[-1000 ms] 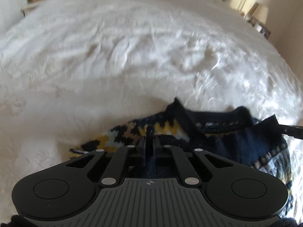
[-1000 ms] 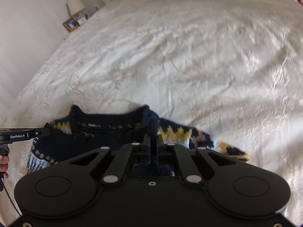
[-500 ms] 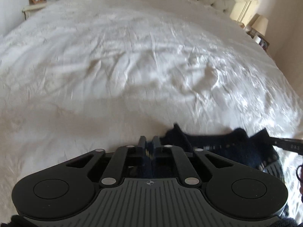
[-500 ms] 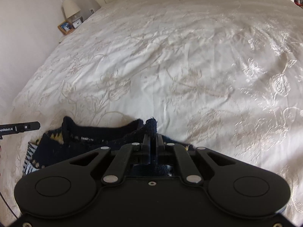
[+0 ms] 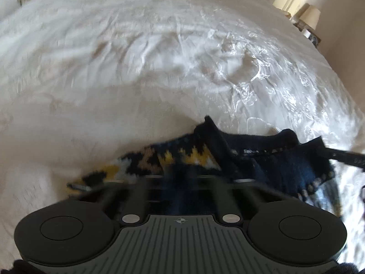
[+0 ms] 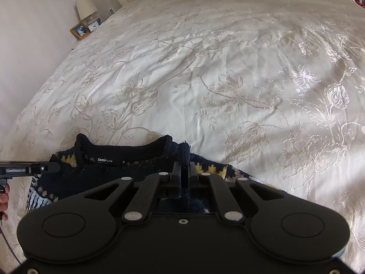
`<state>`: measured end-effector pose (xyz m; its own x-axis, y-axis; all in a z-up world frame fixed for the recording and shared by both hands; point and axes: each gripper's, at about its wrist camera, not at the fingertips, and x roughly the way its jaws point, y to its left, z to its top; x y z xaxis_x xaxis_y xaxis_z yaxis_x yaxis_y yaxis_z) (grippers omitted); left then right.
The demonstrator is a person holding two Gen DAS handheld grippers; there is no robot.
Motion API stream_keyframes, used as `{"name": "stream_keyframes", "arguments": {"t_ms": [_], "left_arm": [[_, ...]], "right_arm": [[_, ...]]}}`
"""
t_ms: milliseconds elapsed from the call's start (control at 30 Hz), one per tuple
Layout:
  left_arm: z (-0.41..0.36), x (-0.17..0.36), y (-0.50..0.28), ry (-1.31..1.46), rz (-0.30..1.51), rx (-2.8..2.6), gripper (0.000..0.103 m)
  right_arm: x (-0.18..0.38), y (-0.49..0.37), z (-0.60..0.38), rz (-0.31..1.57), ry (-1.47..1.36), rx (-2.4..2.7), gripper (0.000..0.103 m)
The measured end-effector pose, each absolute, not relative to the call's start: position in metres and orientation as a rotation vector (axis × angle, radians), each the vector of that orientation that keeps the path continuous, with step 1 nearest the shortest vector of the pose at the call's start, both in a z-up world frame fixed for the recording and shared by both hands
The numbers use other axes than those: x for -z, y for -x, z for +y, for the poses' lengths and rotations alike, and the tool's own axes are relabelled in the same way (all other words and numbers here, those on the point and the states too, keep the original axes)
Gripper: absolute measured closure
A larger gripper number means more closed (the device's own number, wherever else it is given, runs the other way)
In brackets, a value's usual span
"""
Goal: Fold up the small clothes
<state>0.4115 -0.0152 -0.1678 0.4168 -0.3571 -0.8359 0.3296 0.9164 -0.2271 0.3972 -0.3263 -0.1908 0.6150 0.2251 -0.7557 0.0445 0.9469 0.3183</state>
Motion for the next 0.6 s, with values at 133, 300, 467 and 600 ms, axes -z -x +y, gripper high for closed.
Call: {"name": "stream_keyframes", "arguments": {"t_ms": [133, 300, 467, 600], "left_arm": [[-0.010, 0.152, -0.392, 0.057, 0.977, 0.388, 0.098], [-0.002, 0.120, -0.382, 0.082, 0.864, 0.360, 0.098], [-0.019, 0.137, -0.411, 0.019, 0.899, 0.376, 0.098], [-0.026, 0.157, -0.424, -0.002, 0.915, 0.345, 0.098]], "right_arm": [[0.182, -0.389, -0.327, 0.886, -0.328, -0.099, 0.092], [0.164, -0.382, -0.326, 0.833, -0.309, -0.083, 0.092], [0.181, -0.408, -0.327, 0.881, -0.289, -0.053, 0.092], [0.203, -0.425, -0.328, 0.931, -0.270, -0.034, 0.092]]}}
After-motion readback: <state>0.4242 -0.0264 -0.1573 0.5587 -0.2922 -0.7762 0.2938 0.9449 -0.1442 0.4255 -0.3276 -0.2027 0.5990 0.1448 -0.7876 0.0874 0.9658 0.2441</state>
